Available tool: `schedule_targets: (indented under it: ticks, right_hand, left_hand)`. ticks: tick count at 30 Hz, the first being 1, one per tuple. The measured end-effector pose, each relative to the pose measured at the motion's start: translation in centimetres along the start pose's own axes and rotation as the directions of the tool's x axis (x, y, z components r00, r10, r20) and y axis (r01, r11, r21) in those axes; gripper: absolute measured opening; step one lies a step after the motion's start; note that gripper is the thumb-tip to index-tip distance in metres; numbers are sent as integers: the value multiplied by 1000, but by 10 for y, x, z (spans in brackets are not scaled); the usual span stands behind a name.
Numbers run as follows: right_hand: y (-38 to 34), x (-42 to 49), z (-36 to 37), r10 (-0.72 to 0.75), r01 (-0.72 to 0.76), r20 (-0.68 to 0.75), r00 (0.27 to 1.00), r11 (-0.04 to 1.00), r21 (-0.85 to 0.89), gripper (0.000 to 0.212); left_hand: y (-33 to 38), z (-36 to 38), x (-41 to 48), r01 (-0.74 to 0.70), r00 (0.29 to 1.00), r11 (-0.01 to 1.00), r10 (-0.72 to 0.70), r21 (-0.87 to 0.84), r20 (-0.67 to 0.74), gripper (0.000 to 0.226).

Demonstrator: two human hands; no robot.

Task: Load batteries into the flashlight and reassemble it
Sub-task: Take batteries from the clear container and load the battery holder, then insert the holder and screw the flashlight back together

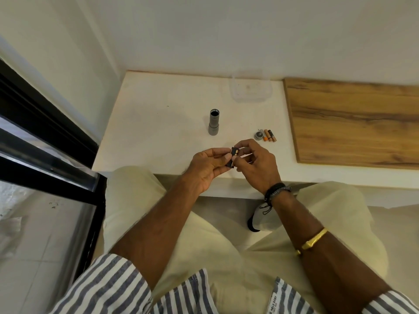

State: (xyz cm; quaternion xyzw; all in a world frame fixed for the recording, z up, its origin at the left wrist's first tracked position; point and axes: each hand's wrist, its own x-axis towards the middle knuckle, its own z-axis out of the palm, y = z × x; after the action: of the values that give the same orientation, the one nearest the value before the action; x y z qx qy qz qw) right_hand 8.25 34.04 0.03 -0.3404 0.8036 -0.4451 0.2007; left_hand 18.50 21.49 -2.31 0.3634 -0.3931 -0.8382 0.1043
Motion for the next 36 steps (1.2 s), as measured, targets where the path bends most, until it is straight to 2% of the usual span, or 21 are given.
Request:
schedule_targets:
  ticks: [5, 7, 9, 12, 14, 15, 17, 19, 24, 29, 31, 33, 36]
  right_hand:
    - [2, 2, -2, 55, -55, 5, 998, 990, 130, 31]
    - [2, 3, -1, 104, -97, -18, 994, 969, 227, 32]
    - [3, 6, 0, 163, -141, -41, 986, 937, 321, 33]
    - [4, 11, 0, 250, -205, -38, 968, 865, 459, 33]
    - [5, 13, 0, 280, -227, -24, 960, 823, 520, 33]
    - [6, 14, 0, 288, -230, -20, 958, 805, 546, 34]
    - [8, 16, -2, 300, -225, -33, 953, 780, 584, 36]
    - [10, 18, -3, 320, -221, -56, 946, 760, 611, 36]
    - [16, 22, -5, 336, -195, -92, 937, 725, 661, 21]
    - [16, 25, -6, 325, -157, -115, 939, 701, 696, 21]
    - [13, 24, -7, 314, -143, -127, 941, 709, 691, 21]
    - [10, 22, -8, 303, -129, -136, 943, 712, 690, 22]
    - [6, 20, -13, 262, -89, -148, 954, 715, 694, 24]
  left_hand:
    - [1, 2, 0, 17, 1000, 998, -19, -68, -18, 16]
    - [3, 3, 0, -16, 1000, 1000, 16, -14, -24, 18]
    - [7, 7, 5, -109, 985, 986, 124, 126, -120, 18]
    - [18, 11, 20, -248, 861, 904, 371, 348, -349, 20]
    - [29, 11, 30, -249, 786, 853, 455, 459, -419, 34]
    - [35, 11, 34, -233, 774, 827, 476, 512, -417, 43]
    - [45, 12, 44, -216, 778, 771, 506, 599, -372, 59]
    - [51, 12, 51, -208, 791, 740, 512, 639, -335, 65]
    - [56, 8, 60, -224, 780, 702, 545, 676, -308, 38]
    - [52, 5, 50, -260, 759, 621, 605, 739, -241, 32]
    - [48, 4, 39, -294, 738, 545, 651, 785, -176, 30]
    - [41, 2, 25, -337, 718, 424, 693, 841, -62, 25]
    - [28, -2, 4, -401, 708, 287, 700, 870, 95, 24]
